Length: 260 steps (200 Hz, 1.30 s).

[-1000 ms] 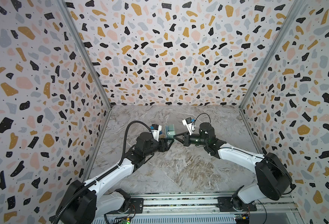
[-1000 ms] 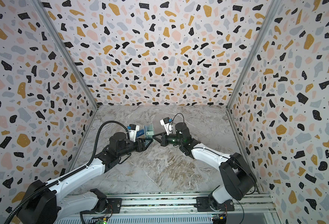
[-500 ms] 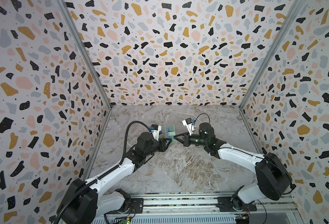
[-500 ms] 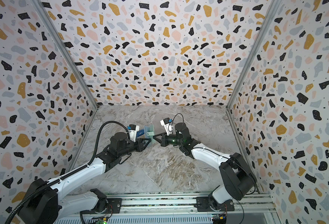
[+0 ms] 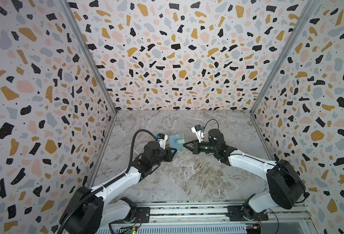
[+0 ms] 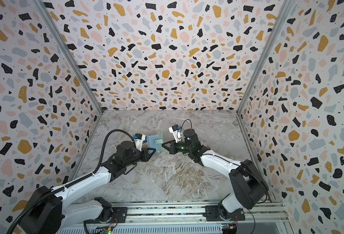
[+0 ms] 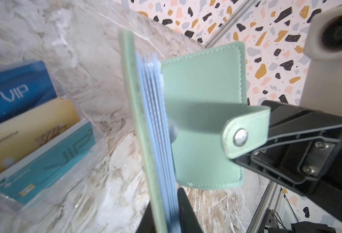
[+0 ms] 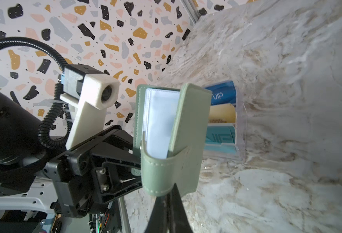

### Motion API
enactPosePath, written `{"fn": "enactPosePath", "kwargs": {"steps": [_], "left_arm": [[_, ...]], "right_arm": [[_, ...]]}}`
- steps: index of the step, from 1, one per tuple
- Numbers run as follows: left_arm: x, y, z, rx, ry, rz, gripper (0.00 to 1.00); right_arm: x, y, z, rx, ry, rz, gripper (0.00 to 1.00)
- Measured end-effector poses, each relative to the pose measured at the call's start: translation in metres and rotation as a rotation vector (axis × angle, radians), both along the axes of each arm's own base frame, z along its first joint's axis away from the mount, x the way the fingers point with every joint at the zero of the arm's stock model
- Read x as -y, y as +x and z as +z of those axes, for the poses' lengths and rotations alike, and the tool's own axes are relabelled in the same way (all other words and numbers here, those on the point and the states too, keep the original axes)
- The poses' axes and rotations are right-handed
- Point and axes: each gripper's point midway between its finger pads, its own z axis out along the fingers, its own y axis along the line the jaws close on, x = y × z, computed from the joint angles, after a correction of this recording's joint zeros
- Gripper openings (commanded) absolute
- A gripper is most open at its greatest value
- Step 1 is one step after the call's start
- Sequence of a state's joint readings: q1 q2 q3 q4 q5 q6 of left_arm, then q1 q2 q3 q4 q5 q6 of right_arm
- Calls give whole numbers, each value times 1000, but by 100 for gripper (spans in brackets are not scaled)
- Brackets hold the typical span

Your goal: Take the credit cards out of the card holder

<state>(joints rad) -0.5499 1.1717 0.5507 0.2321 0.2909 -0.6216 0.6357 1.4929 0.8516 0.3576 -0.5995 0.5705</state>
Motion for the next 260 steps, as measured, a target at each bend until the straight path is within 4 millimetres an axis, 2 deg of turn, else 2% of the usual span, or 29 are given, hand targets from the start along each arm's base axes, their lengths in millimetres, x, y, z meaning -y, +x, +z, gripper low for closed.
{"fn": "enactPosePath", "kwargs": {"steps": [41, 93, 146, 193, 209, 227, 260], "left_arm": [[-5, -18, -28, -64, 15, -20, 18], [-12, -41, -61, -137, 25, -47, 28], [-14, -51, -79, -169, 29, -64, 31], [-24, -67, -120, -263, 73, -54, 34], [-24, -67, -121, -259, 75, -48, 34], [-23, -64, -118, -243, 71, -41, 35], [-27, -57, -109, -198, 75, 0, 44]], "right_arm": [[11, -12, -36, -83, -63, -10, 0], [22, -25, -78, -193, -130, -27, 0], [28, -28, -119, -277, -194, -47, 0], [38, -37, -153, -346, -243, -69, 0], [40, -38, -157, -350, -253, -78, 0], [42, -36, -158, -344, -264, -89, 7], [53, -35, -170, -338, -344, -123, 18]]}}
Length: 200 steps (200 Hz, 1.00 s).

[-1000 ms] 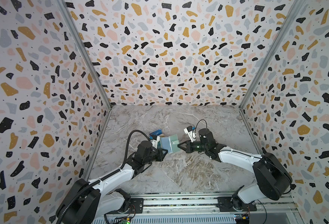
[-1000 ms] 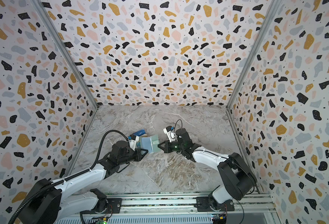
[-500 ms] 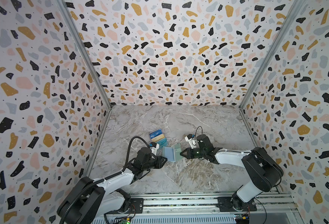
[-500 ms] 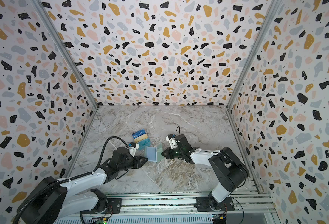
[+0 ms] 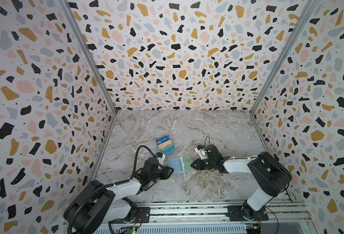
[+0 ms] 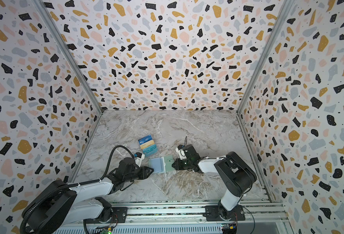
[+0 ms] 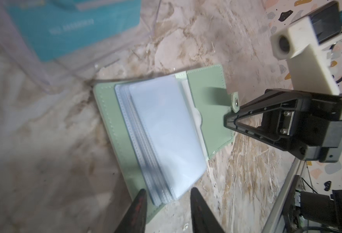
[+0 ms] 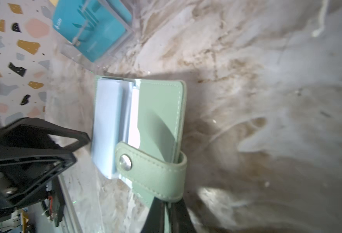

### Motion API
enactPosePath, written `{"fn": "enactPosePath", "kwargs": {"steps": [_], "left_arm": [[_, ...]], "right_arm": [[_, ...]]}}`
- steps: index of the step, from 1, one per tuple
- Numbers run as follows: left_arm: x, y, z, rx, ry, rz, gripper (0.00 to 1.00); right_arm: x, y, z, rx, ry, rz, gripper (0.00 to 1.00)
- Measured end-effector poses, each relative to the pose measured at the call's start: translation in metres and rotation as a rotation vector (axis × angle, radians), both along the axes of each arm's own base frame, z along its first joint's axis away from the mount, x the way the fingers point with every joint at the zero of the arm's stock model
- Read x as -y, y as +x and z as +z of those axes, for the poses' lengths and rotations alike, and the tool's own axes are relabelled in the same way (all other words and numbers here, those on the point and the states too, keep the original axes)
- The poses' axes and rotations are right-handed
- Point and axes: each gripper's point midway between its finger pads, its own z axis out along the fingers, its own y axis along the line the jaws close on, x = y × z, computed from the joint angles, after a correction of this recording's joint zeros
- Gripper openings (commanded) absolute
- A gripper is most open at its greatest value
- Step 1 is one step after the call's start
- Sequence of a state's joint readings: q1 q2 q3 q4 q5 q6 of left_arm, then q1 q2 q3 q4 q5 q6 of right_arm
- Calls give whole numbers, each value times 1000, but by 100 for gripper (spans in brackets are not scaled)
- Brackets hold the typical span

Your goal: Take the credit cards out of the card holder

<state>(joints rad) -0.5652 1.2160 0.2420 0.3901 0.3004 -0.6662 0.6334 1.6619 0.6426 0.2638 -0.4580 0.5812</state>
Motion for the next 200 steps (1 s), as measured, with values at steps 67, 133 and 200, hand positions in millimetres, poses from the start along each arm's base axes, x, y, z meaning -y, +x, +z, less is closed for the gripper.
{"fn": "enactPosePath", "kwargs": {"steps": [67, 133, 200], "left_arm": [[-22, 15, 14, 92, 77, 113, 42], [-32, 24, 29, 160, 90, 173, 27], [-29, 24, 21, 163, 80, 162, 12]], "right_arm": [[13, 23, 34, 157, -183, -15, 43], [-40, 22, 125, 365, -68, 129, 58], [-82, -7, 72, 287, -104, 263, 59]]}}
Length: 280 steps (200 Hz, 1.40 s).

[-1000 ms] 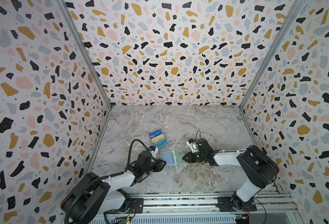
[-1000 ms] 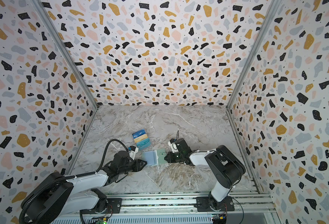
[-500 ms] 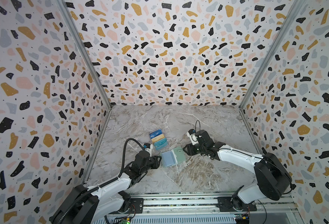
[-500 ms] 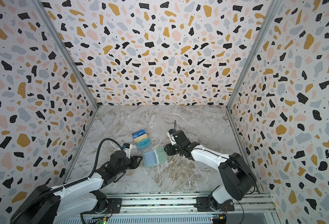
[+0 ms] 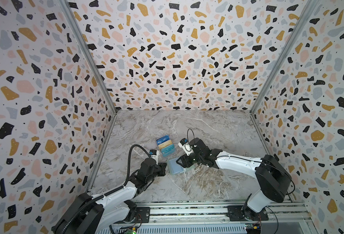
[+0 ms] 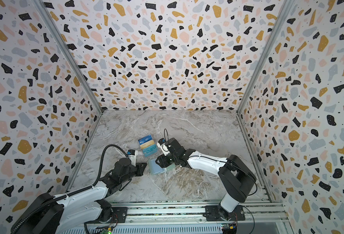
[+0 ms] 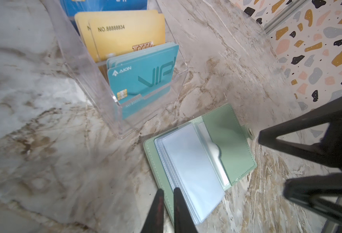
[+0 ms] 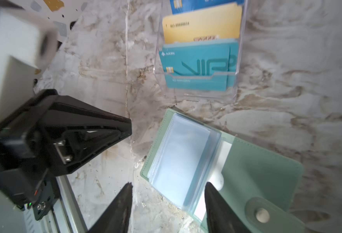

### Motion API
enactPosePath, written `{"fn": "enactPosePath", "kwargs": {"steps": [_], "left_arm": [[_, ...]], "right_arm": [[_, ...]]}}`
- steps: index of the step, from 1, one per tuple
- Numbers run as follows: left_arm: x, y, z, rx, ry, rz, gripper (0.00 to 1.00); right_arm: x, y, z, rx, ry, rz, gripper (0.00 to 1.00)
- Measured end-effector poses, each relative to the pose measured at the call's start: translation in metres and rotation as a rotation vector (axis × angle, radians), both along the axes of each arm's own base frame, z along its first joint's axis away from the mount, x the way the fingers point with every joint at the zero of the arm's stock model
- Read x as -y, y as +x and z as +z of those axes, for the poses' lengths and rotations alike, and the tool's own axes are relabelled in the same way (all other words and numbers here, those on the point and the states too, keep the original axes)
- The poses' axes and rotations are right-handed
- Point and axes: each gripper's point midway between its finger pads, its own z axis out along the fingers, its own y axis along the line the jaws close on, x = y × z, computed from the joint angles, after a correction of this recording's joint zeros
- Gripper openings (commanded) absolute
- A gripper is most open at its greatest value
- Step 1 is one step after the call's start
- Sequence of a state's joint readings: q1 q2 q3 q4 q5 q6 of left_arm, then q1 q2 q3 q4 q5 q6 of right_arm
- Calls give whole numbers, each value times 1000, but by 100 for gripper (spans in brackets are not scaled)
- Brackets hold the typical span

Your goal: Take the credit cards out of the card holder

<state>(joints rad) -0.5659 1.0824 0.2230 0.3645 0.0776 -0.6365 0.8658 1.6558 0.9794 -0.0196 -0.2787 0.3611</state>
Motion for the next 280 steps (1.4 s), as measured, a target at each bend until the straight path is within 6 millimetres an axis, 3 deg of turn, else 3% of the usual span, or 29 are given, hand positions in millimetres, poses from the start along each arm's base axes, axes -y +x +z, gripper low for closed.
{"fn": "enactPosePath", "kwargs": {"steps": [26, 64, 136, 213, 256, 280], "left_arm": [[5, 2, -1, 9, -12, -22, 7], [13, 5, -6, 11, -26, -47, 1], [18, 4, -23, -17, -28, -69, 0], [25, 0, -34, -50, -57, -98, 0], [24, -2, -40, -69, -57, -92, 0], [24, -2, -42, -76, -60, -87, 0]], "right_arm": [[-3, -4, -24, -10, -59, 1, 61], [-4, -4, -40, 42, -134, -17, 66], [-9, 0, -53, 109, -190, -28, 70], [-19, -3, -51, 169, -197, -9, 73], [-20, -3, -59, 173, -210, -10, 73], [-18, 0, -64, 179, -228, -25, 68]]}}
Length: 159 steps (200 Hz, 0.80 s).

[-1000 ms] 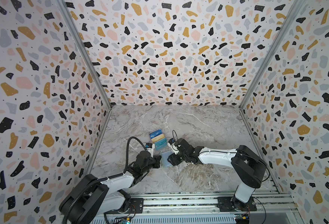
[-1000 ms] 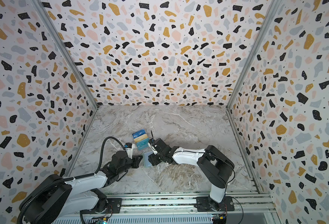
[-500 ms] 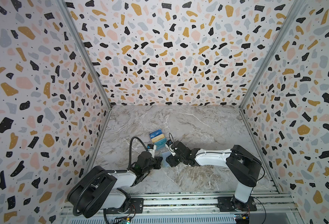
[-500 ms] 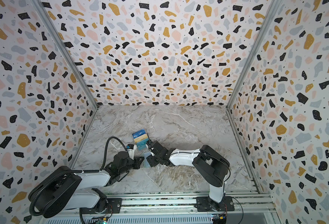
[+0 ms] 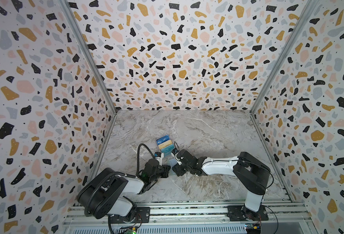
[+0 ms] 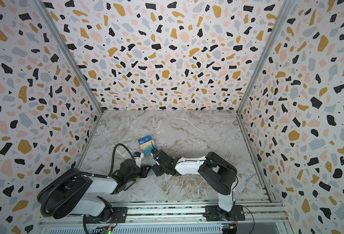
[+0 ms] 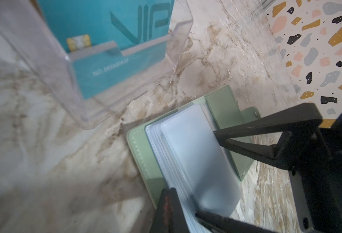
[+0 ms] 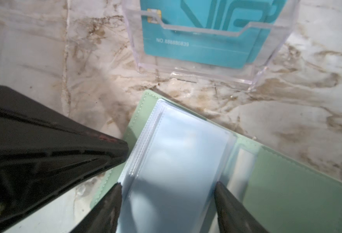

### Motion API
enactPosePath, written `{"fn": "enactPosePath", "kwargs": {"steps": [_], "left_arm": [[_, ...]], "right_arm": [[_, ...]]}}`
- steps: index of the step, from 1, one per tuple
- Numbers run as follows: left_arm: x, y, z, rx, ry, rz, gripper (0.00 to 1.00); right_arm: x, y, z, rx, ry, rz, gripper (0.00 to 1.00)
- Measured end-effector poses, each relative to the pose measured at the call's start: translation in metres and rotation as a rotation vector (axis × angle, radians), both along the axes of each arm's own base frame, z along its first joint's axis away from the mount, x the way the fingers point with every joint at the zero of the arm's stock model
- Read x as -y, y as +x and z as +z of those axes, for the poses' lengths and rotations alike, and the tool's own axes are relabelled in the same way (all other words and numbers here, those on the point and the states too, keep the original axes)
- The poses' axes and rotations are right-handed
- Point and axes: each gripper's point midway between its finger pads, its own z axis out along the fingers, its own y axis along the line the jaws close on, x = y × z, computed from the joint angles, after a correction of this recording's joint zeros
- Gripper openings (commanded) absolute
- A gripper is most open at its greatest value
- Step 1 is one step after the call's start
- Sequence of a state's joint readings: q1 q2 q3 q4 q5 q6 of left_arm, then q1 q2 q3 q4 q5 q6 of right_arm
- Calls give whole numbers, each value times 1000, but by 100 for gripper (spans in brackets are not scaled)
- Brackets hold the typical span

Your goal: Take the credit cards out of the card holder

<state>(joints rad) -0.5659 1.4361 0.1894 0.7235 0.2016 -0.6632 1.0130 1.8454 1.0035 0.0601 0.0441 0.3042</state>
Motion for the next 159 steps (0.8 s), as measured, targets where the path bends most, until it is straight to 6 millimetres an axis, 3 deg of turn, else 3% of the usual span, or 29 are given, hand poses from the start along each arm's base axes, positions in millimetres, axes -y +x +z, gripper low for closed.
{"fn": "enactPosePath", "kwargs": {"steps": [75, 159], "left_arm": [[2, 3, -1, 7, -15, 5, 0], [3, 5, -1, 7, -13, 4, 0]], "right_arm": [[1, 5, 2, 7, 20, -42, 54], [29, 16, 5, -3, 7, -107, 60]]}}
